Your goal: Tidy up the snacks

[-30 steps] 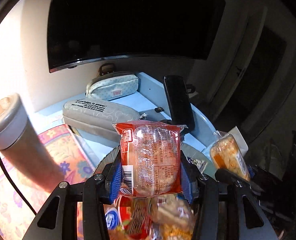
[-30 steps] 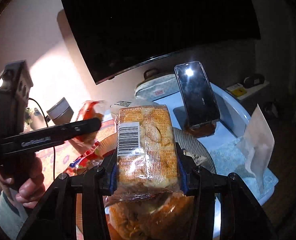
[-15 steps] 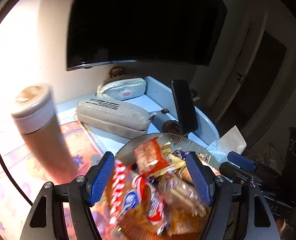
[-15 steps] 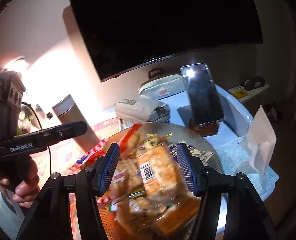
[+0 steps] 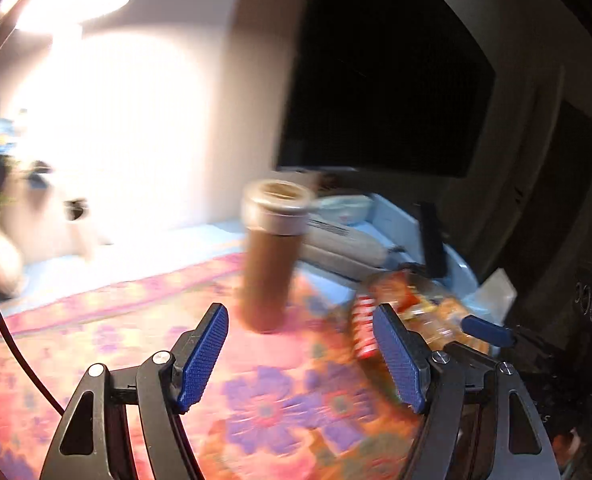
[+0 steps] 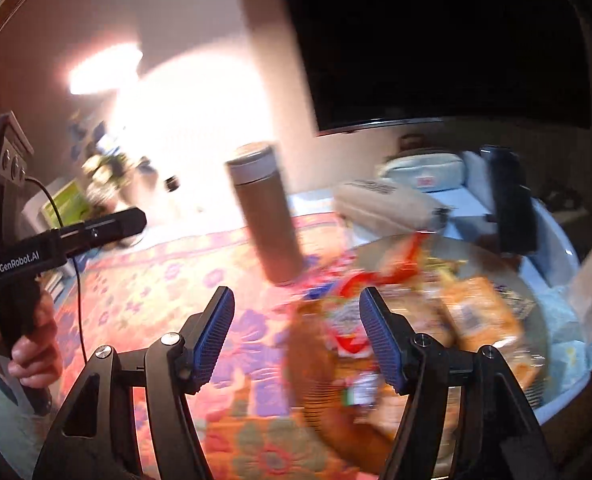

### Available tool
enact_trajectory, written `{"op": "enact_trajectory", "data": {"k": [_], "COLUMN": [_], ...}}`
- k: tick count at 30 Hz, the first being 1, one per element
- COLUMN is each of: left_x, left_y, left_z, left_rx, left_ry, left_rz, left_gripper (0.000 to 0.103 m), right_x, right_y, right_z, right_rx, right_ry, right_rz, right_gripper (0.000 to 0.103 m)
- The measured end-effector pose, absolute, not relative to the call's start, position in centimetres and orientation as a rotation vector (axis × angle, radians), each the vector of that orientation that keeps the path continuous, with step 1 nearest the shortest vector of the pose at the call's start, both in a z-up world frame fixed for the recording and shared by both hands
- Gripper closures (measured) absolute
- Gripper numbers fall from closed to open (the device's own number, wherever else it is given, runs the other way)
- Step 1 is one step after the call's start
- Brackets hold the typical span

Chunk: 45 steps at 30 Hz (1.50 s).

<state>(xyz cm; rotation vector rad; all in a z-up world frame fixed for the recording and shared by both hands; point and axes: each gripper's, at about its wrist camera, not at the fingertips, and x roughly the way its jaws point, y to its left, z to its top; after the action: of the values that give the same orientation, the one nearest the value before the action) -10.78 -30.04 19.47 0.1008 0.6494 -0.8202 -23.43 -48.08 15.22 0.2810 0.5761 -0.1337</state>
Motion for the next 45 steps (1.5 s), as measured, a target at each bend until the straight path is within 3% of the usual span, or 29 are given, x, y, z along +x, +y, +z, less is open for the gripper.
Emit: {"op": "enact_trajectory", "data": {"k": [10,12,16,18,30,40,45], "left_x": [-10.1,-10.0,-10.1,-9.7,-4.7,-3.8,-3.8], "left_y": [-16.8,-14.7,-10.6,-9.2,-7.1,-5.0,-5.3], "left_z": [18.8,18.0,15.7,13.7,3.2,2.9,2.7], "left_rx": [0.116,0.136,0.151,0.155,0.102,-0.023,-0.003], "left_ry": [0.560,0.546,0.525,0.536,0.690,0.727,0.737], "left_rz": [-0.498,-0.430,-0.312,-0.254,-0.123,-0.136,-0.119], "left_gripper": [0.030,0.026,0.006,0.004,0.004,0.004,0.004], "right_x": [-16.4,-14.9,-12.3,-11.0,-7.1,-6.5,-6.5], "right_y": [-36.2,-33.8,-29.5,-27.6,-24.2,-24.3,-24.6], "right_z": [13.8,13.1,10.9,9.4,3.5,2.7,2.6], "right_rx": [0.178,0.168,0.156,0.143,-0.008,-0.016,0.003], "right_ry": [0.663,0.682,0.701,0.704,0.724,0.767,0.772], "right_rz": [0.071,0.110,0.164,0.170,0.024,-0.010,-0.007], "right_gripper": [0.038,0.038,0.038,0.038,0.034,0.023,0.023]}}
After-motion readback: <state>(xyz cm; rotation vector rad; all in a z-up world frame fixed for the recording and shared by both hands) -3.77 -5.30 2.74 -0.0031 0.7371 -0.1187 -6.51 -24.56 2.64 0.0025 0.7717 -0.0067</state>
